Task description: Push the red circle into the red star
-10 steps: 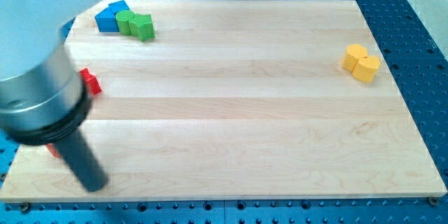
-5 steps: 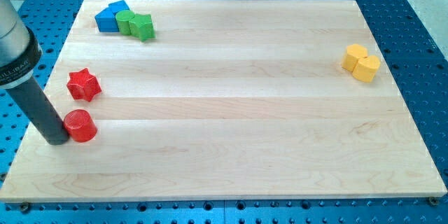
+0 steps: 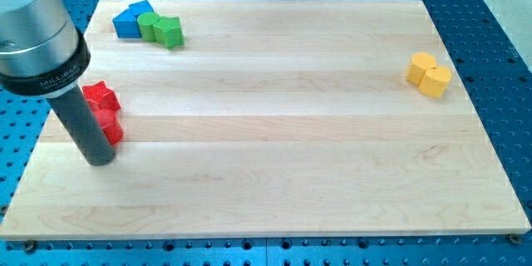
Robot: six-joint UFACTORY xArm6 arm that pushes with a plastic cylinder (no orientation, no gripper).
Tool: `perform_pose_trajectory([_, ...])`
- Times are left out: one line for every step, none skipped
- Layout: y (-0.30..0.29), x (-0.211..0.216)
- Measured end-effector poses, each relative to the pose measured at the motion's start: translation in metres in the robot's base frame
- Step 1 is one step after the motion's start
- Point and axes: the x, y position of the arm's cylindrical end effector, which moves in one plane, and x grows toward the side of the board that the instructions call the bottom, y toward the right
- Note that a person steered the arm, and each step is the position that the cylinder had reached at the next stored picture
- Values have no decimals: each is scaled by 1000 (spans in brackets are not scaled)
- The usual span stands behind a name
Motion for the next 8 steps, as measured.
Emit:
perform_pose_trajectory([0,-17])
perform_pose_trajectory([1,-14])
perform_pose_trajectory([30,51])
perform_pose_trajectory([62,93])
perform_pose_trajectory([174,91])
perform_pose_trajectory([304,78])
perform_pose_trajectory([424,48])
perform_pose_trajectory([534,7])
